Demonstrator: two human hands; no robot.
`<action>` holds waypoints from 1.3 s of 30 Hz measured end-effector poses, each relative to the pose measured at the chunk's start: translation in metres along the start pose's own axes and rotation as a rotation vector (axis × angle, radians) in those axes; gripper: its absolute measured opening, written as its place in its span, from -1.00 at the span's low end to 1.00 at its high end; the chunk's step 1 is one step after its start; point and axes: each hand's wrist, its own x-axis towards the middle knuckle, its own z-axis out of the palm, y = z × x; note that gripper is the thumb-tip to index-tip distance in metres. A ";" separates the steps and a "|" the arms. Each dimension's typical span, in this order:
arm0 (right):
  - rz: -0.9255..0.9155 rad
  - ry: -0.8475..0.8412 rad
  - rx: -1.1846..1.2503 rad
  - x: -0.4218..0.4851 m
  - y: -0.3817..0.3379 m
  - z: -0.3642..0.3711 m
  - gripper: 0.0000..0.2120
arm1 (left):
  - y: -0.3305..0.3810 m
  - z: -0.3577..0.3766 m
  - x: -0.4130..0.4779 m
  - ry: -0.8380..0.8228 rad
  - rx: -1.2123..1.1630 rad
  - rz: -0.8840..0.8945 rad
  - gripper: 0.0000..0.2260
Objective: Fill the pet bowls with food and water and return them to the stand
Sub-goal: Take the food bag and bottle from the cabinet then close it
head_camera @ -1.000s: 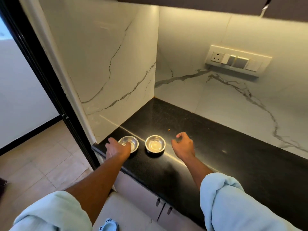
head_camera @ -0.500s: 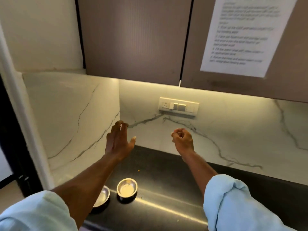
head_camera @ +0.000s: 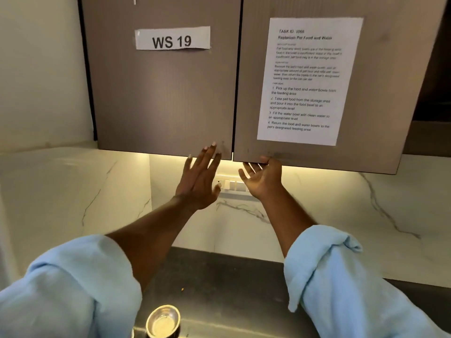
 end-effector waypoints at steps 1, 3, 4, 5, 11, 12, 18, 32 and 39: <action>0.005 0.010 0.017 -0.001 0.001 0.001 -0.73 | 0.000 0.001 0.004 -0.016 0.020 -0.004 -0.14; 0.008 0.029 0.032 -0.002 0.003 0.000 -0.70 | 0.001 0.004 0.012 -0.052 0.033 -0.019 -0.11; 0.008 0.039 0.036 -0.003 0.004 0.000 -0.68 | 0.001 0.004 0.014 -0.068 0.035 -0.024 -0.10; 0.002 0.051 0.034 -0.004 0.005 0.000 -0.67 | 0.000 0.005 0.016 -0.086 0.038 -0.026 -0.10; -0.076 0.152 -0.151 -0.030 0.015 -0.002 -0.64 | -0.004 0.001 0.007 -0.140 0.060 -0.044 -0.08; -0.104 0.150 -0.181 -0.034 0.016 -0.003 -0.67 | -0.003 -0.001 0.004 -0.140 0.054 -0.052 -0.09; -0.225 0.018 -0.073 -0.075 0.024 -0.022 -0.58 | 0.002 -0.018 -0.022 -0.095 -0.036 -0.032 -0.19; -0.272 -0.222 0.166 -0.189 -0.030 -0.079 -0.53 | 0.075 -0.054 -0.045 -0.067 -0.122 0.101 -0.19; -0.379 -0.209 0.063 -0.220 -0.073 -0.101 -0.78 | 0.110 -0.071 -0.041 -0.039 -0.182 0.138 -0.21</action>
